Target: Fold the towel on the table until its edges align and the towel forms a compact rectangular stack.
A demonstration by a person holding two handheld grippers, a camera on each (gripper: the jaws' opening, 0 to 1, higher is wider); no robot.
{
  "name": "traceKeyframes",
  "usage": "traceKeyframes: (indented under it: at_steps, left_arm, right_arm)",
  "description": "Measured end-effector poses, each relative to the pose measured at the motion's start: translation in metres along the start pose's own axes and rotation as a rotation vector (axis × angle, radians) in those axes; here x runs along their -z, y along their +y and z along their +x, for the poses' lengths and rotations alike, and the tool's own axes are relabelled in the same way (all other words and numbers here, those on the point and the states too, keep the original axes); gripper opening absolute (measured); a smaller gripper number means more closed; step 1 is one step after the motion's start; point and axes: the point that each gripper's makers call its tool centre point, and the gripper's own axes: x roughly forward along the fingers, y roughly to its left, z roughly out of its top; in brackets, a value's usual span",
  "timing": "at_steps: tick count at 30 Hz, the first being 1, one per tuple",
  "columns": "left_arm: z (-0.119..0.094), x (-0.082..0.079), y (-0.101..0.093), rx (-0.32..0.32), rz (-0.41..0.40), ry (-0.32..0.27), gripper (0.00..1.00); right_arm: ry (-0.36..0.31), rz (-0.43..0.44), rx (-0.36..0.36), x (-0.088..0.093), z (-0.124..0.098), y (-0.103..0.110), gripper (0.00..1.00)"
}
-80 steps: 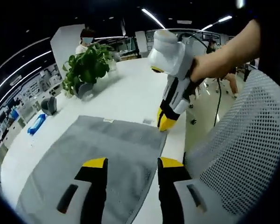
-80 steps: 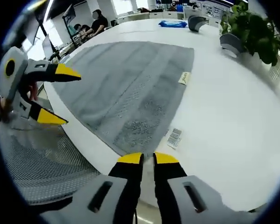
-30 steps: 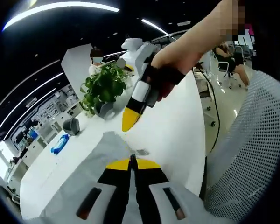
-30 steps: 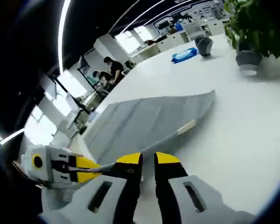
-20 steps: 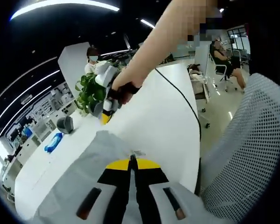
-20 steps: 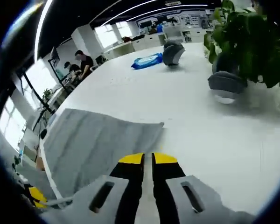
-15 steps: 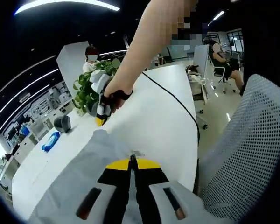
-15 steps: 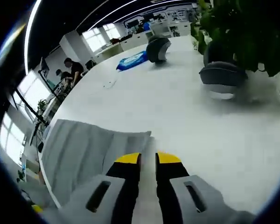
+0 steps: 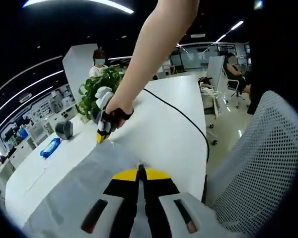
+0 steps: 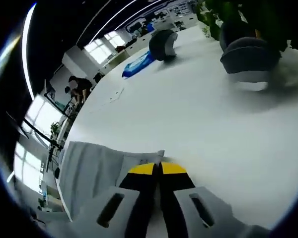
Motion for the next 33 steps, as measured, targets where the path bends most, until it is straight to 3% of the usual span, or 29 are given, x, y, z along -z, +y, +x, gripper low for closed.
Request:
traceKeyframes:
  at_steps: [3,8,10,16,20,24,33]
  left_arm:
    - [-0.005,-0.010,-0.011,0.050,-0.026,-0.020,0.03]
    - [-0.008,-0.045,-0.026,0.119,0.096,-0.058,0.03]
    - [-0.008,-0.067,-0.031,0.135,0.142,-0.094,0.03]
    - [-0.013,-0.115,-0.038,0.160,0.155,-0.180,0.03]
    - [-0.018,-0.144,-0.038,0.160,0.117,-0.247,0.03]
    - [-0.022,-0.174,-0.037,0.162,0.038,-0.330,0.03]
    - [-0.031,-0.226,-0.044,0.162,0.040,-0.445,0.03]
  right_arm:
    - [-0.048,0.099,-0.094,-0.015,-0.014,0.010,0.00]
    - [-0.097,0.008,-0.169,-0.028,-0.039,0.032,0.00]
    - [-0.157,0.005,-0.213,-0.040,-0.055,0.049,0.00]
    - [-0.242,-0.025,-0.284,-0.061,-0.094,0.073,0.00]
    - [-0.327,-0.016,-0.318,-0.077,-0.124,0.081,0.00]
    - [-0.381,-0.021,-0.331,-0.093,-0.153,0.076,0.00]
    - [-0.495,-0.005,-0.382,-0.117,-0.215,0.088,0.00]
